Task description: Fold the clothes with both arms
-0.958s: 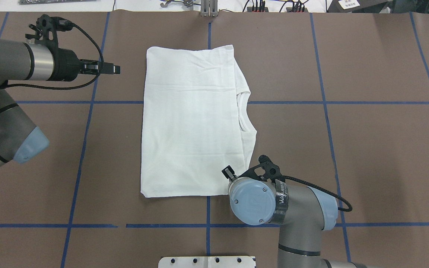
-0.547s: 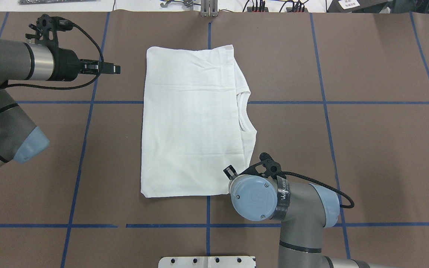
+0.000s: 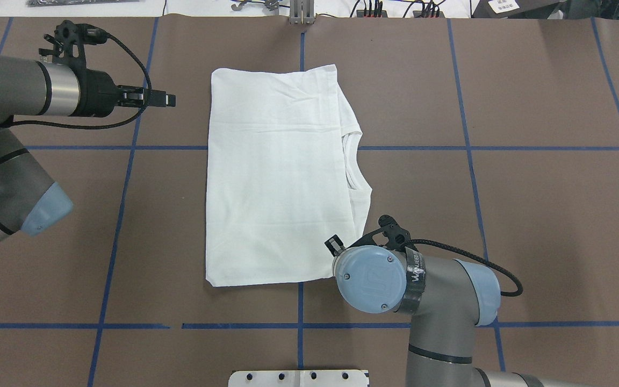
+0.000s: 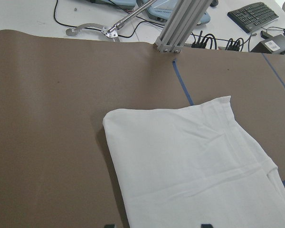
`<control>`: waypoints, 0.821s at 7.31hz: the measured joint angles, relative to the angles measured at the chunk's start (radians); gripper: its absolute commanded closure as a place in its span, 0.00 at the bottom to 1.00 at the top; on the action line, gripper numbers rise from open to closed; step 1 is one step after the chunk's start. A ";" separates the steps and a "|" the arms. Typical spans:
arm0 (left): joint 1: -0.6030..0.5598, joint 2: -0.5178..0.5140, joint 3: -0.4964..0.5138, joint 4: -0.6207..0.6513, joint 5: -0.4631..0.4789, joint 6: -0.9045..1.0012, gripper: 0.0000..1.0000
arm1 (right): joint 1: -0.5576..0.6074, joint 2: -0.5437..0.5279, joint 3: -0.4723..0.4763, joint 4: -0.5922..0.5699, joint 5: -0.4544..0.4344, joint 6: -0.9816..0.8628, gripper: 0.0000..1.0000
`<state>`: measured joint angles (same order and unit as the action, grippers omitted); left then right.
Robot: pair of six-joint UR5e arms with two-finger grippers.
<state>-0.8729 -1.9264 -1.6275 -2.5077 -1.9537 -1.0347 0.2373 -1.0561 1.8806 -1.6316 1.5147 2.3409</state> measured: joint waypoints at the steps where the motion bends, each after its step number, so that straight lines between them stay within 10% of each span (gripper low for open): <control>1: 0.013 -0.010 -0.001 0.005 -0.002 -0.029 0.33 | -0.004 -0.004 0.004 -0.003 0.000 0.001 1.00; 6: 0.317 0.040 -0.111 0.022 0.171 -0.498 0.32 | -0.011 -0.039 0.043 -0.006 0.001 0.011 1.00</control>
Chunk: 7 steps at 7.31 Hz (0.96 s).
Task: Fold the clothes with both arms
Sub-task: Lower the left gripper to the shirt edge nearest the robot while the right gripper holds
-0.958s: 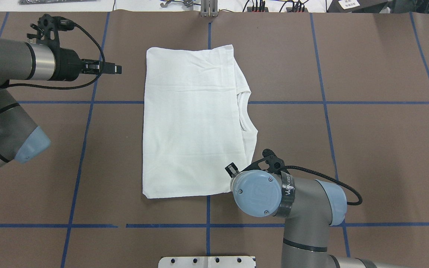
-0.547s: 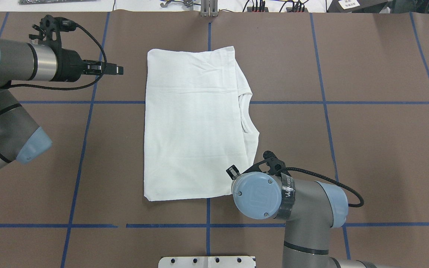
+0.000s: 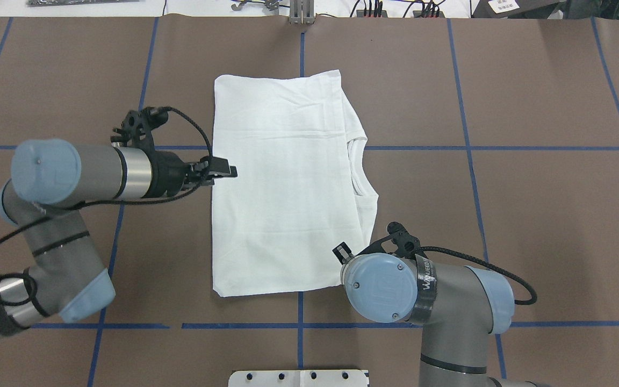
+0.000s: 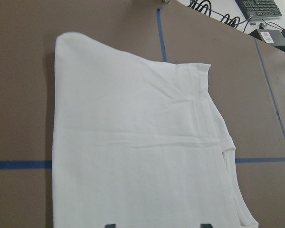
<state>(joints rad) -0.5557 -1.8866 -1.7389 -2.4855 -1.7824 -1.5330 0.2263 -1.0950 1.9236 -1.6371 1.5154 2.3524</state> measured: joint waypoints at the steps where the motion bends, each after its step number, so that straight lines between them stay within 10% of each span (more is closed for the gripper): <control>1: 0.090 0.057 -0.043 0.009 0.085 -0.080 0.32 | -0.007 -0.015 0.016 -0.001 0.000 0.001 1.00; 7: 0.368 0.111 -0.247 0.414 0.264 -0.432 0.34 | -0.049 -0.028 0.034 -0.004 0.000 0.002 1.00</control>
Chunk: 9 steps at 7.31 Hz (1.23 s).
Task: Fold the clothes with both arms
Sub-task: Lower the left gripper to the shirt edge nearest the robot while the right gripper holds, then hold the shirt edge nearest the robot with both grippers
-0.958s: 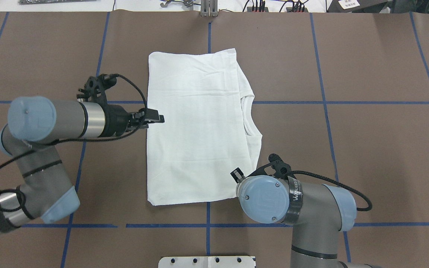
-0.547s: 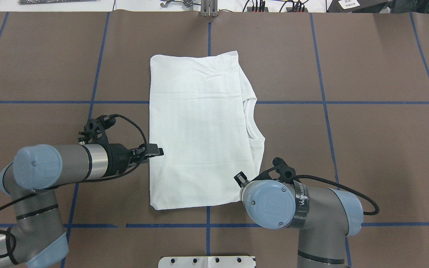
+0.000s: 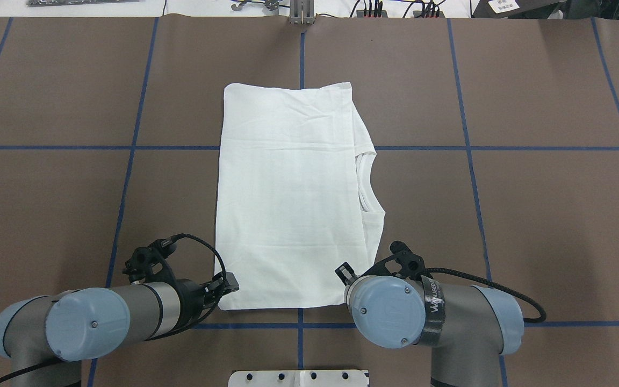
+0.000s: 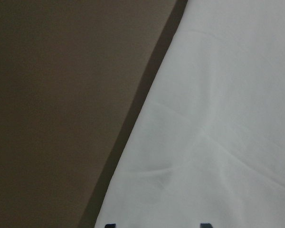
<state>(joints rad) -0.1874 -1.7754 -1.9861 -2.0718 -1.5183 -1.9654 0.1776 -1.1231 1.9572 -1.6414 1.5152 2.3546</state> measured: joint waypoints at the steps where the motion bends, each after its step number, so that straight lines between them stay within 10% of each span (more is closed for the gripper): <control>1: 0.012 -0.001 0.002 0.013 0.003 -0.005 0.36 | 0.000 0.000 0.000 0.000 0.000 0.000 1.00; 6: 0.026 -0.009 0.017 0.059 0.005 -0.006 0.56 | 0.002 0.000 0.000 0.000 0.000 -0.008 1.00; 9: 0.028 -0.009 0.024 0.059 0.009 -0.005 0.94 | 0.003 0.001 0.000 0.000 0.000 -0.012 1.00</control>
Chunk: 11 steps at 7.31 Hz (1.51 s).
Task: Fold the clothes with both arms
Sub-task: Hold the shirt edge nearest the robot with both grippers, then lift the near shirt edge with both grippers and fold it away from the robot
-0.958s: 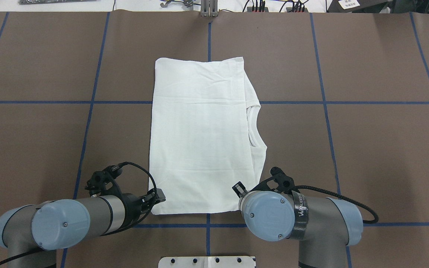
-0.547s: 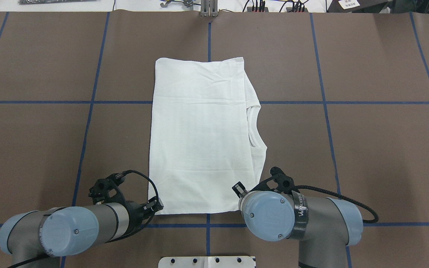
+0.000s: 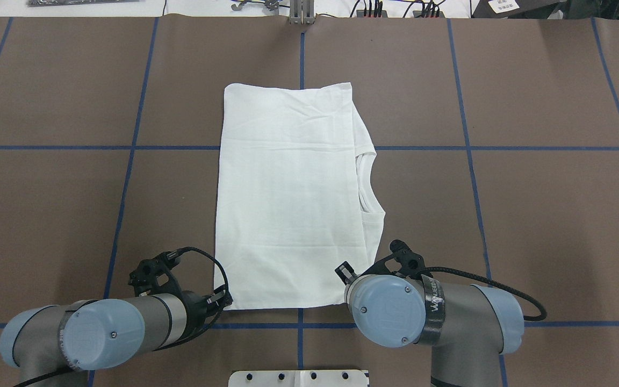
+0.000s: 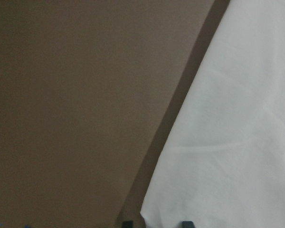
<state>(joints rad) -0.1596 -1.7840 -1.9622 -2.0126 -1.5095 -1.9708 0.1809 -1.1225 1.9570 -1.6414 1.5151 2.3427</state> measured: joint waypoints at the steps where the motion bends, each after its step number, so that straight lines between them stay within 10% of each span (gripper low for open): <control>1: 0.000 0.000 0.003 0.000 0.005 0.001 1.00 | 0.000 0.001 0.000 0.000 0.000 0.000 1.00; 6: -0.002 0.002 -0.059 0.001 0.009 0.012 1.00 | -0.002 -0.017 0.022 0.000 -0.003 0.001 1.00; 11: 0.014 -0.008 -0.253 0.067 0.001 0.034 1.00 | 0.005 -0.092 0.257 -0.118 0.000 0.003 1.00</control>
<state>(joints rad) -0.1459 -1.7919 -2.2154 -1.9453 -1.5086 -1.9371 0.1863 -1.2148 2.2143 -1.7589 1.5146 2.3462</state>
